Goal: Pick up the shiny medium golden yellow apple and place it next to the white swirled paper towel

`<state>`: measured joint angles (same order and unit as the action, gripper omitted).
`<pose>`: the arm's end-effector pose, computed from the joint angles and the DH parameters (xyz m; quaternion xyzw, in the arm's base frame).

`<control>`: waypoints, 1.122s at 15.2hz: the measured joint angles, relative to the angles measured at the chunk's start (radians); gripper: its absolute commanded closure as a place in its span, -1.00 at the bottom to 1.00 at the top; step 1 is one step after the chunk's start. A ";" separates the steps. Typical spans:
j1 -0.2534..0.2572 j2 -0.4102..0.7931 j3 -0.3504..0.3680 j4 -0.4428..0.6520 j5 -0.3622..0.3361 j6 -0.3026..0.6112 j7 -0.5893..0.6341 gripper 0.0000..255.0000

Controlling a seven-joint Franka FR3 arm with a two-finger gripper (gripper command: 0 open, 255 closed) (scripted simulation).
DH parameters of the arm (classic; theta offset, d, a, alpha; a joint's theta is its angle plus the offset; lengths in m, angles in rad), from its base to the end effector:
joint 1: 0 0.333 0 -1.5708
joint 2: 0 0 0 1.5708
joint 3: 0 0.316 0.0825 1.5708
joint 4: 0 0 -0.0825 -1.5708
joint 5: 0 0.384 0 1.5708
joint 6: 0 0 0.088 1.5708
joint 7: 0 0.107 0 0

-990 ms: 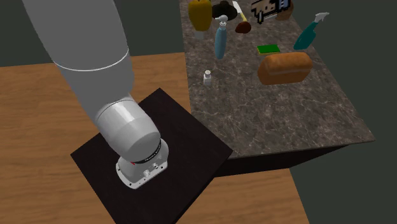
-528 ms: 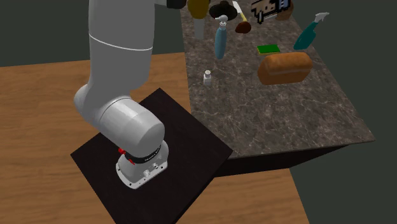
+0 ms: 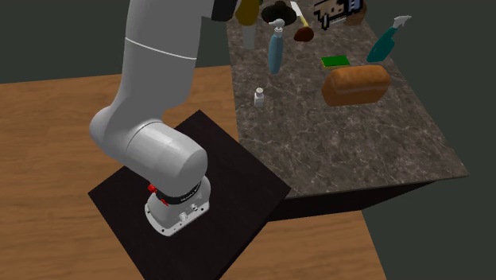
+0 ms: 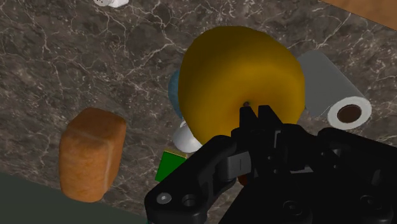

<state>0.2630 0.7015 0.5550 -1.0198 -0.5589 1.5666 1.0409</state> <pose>0.6204 0.3836 0.4700 0.9823 -0.1507 0.0590 0.0942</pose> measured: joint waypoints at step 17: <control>-0.051 0.011 -0.006 -0.220 -0.018 0.208 0.067 1.00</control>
<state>0.2117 0.7122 0.5486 -1.2401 -0.5770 1.7750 1.1083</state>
